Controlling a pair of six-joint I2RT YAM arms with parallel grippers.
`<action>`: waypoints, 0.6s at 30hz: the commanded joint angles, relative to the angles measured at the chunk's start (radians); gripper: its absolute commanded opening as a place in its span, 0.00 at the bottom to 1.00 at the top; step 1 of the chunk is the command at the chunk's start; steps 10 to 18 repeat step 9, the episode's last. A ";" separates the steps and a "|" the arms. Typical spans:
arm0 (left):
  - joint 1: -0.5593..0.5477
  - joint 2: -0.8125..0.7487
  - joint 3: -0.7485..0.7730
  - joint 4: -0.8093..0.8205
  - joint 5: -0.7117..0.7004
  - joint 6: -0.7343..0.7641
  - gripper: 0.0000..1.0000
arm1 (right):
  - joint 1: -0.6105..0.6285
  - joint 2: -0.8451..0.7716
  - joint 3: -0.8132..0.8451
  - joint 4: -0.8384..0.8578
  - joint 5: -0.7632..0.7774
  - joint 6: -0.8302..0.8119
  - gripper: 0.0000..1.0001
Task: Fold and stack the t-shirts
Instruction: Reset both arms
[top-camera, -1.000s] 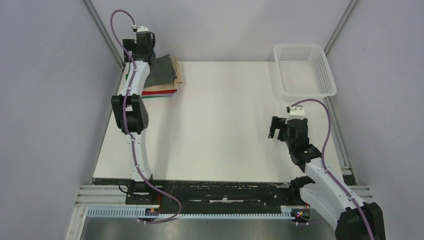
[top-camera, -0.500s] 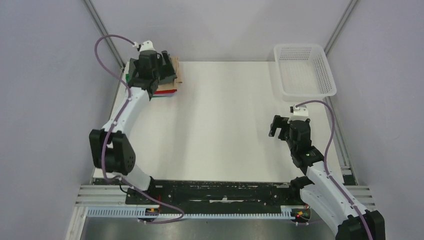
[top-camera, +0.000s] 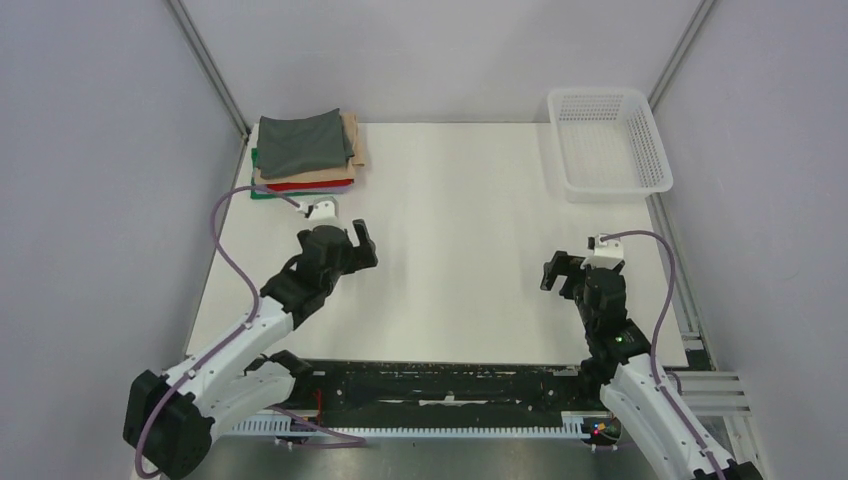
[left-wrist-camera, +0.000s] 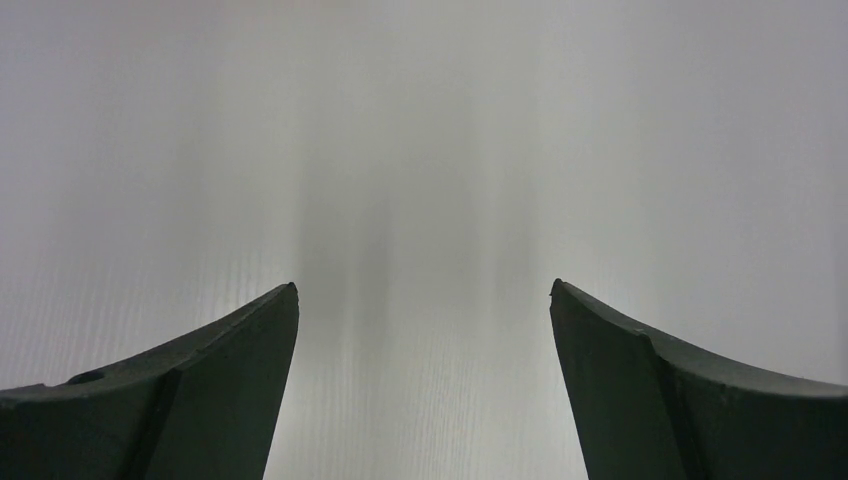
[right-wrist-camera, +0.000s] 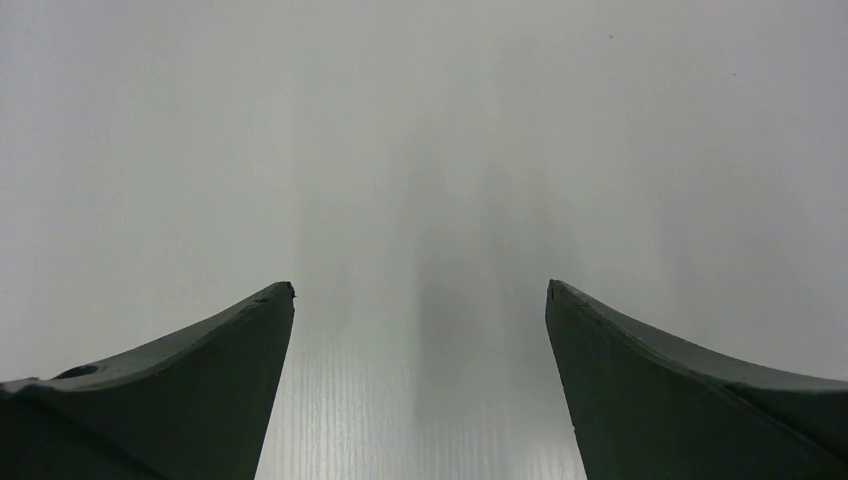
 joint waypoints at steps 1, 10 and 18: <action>-0.001 -0.096 0.031 0.020 -0.102 -0.062 1.00 | -0.003 -0.031 -0.027 0.046 0.044 0.052 0.98; -0.001 -0.176 0.000 -0.004 -0.153 -0.078 1.00 | -0.003 -0.073 -0.017 0.015 0.084 0.056 0.98; -0.001 -0.176 0.000 -0.004 -0.153 -0.078 1.00 | -0.003 -0.073 -0.017 0.015 0.084 0.056 0.98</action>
